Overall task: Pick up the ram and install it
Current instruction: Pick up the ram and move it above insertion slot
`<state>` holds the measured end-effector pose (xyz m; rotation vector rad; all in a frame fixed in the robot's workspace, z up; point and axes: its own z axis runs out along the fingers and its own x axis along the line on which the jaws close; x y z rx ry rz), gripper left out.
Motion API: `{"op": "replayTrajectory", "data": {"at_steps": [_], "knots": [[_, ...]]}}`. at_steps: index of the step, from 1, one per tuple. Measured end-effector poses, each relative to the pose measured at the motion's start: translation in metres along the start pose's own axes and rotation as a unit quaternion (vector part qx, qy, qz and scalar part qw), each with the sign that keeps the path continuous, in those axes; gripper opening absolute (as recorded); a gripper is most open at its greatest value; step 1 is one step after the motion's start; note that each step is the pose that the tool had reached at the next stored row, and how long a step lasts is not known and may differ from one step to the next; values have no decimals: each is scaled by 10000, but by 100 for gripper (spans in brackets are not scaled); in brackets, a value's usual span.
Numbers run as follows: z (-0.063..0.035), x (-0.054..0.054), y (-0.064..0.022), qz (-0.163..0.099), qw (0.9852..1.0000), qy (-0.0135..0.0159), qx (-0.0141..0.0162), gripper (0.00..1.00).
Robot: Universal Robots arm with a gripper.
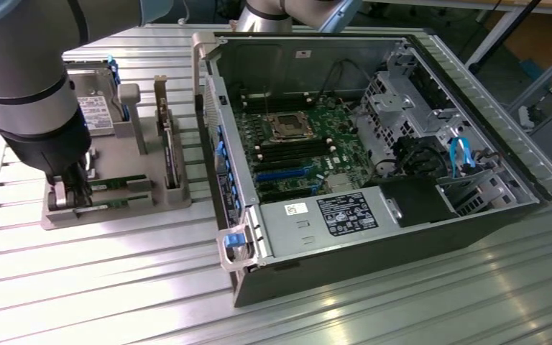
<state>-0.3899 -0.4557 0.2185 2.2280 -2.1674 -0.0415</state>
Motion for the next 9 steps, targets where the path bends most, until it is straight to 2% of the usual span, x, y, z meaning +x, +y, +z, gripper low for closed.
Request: {"op": "replayTrajectory", "data": {"at_steps": [5, 9], "knots": [[61, 3, -2, 0, 10000, 1, -1, 24], [64, 10, -5, -1, 10000, 0, 1, 24]]}}
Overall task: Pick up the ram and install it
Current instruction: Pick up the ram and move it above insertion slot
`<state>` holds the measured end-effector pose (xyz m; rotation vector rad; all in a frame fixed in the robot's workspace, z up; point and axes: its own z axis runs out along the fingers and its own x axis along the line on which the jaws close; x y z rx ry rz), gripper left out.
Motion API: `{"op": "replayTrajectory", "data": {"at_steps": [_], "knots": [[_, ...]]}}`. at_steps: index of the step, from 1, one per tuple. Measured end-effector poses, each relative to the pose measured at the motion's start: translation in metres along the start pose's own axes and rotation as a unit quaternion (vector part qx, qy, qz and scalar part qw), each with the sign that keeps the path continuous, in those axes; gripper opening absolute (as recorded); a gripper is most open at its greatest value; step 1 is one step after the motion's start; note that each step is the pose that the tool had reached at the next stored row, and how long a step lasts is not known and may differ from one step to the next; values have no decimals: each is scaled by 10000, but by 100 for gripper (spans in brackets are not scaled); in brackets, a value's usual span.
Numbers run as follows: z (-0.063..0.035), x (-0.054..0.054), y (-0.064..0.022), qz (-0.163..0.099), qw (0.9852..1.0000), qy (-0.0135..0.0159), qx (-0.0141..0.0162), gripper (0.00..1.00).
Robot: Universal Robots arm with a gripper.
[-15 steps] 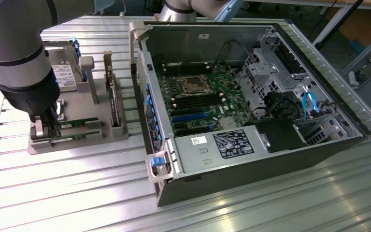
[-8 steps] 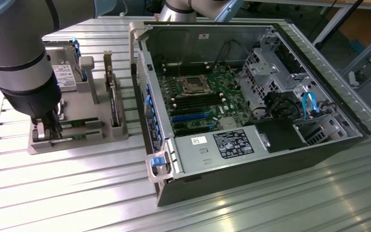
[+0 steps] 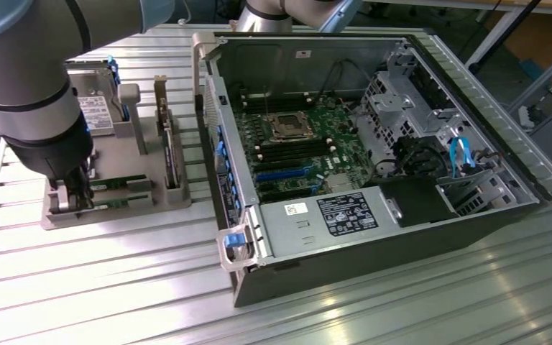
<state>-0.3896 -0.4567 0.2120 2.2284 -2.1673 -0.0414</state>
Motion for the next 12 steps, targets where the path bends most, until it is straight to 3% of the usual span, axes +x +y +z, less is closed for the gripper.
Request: {"op": "replayTrajectory", "data": {"at_steps": [12], "knots": [[-2, 41, -33, 1, 10000, -1, -20, 24]]}}
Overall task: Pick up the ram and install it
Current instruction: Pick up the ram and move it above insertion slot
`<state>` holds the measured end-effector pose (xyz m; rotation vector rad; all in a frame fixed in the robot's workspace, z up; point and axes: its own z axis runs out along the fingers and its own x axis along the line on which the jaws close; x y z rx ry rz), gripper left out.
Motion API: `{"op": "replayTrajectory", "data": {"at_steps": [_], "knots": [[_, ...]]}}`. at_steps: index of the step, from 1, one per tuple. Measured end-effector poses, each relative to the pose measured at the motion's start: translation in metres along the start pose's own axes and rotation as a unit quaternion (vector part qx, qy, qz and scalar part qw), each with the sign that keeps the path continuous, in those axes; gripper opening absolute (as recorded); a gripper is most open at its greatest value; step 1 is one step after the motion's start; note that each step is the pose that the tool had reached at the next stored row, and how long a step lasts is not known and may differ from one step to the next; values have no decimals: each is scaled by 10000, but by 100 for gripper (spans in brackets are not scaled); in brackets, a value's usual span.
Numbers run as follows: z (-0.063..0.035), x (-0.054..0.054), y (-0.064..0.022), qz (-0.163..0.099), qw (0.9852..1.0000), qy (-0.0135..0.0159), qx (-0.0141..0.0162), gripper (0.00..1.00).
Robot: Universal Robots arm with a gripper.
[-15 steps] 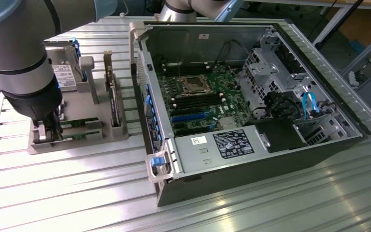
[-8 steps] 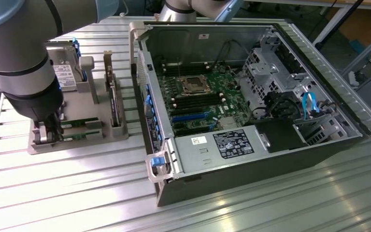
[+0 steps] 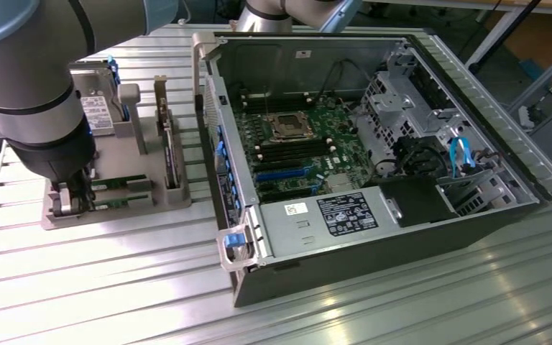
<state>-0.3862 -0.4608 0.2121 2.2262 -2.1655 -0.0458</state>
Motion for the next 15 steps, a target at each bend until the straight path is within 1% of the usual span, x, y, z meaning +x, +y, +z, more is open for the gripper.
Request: {"op": "replayTrajectory", "data": {"at_steps": [7, 15], "knots": [[-4, 14, -69, 0, 10000, 1, -1, 24], [-9, 27, -185, 0, 10000, 1, -1, 24]]}}
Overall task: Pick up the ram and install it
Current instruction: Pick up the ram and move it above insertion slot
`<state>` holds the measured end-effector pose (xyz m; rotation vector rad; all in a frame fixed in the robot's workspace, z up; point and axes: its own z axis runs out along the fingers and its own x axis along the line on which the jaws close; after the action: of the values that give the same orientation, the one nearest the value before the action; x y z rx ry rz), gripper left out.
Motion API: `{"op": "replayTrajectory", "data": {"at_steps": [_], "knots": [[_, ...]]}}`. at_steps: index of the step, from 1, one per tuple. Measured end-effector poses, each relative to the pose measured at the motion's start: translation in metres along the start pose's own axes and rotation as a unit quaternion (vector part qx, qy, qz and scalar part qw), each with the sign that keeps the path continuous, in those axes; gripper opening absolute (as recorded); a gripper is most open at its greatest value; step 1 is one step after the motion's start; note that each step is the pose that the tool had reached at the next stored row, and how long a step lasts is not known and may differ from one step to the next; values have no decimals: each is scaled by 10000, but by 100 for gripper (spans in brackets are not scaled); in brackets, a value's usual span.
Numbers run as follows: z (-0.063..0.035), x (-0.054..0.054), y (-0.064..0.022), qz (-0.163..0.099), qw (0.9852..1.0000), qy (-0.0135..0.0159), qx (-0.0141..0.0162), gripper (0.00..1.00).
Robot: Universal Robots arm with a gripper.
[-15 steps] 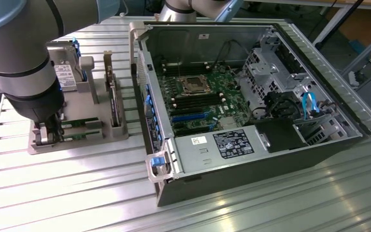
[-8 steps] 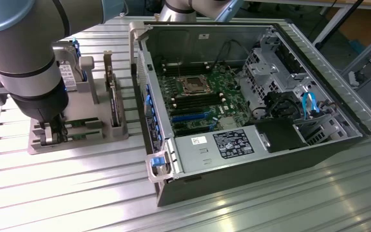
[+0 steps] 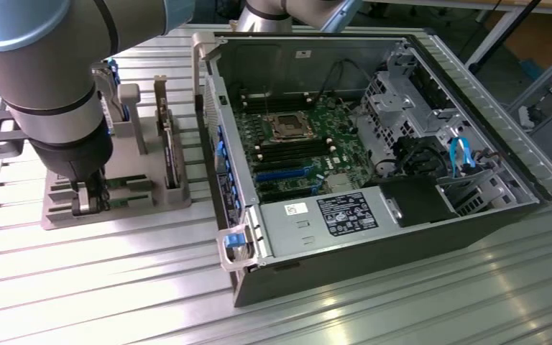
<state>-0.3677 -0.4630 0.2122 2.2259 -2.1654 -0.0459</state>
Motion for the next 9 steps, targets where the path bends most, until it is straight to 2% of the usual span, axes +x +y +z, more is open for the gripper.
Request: {"op": "replayTrajectory", "data": {"at_steps": [9], "knots": [[-2, 0, -40, 0, 10000, 0, 0, 24]]}}
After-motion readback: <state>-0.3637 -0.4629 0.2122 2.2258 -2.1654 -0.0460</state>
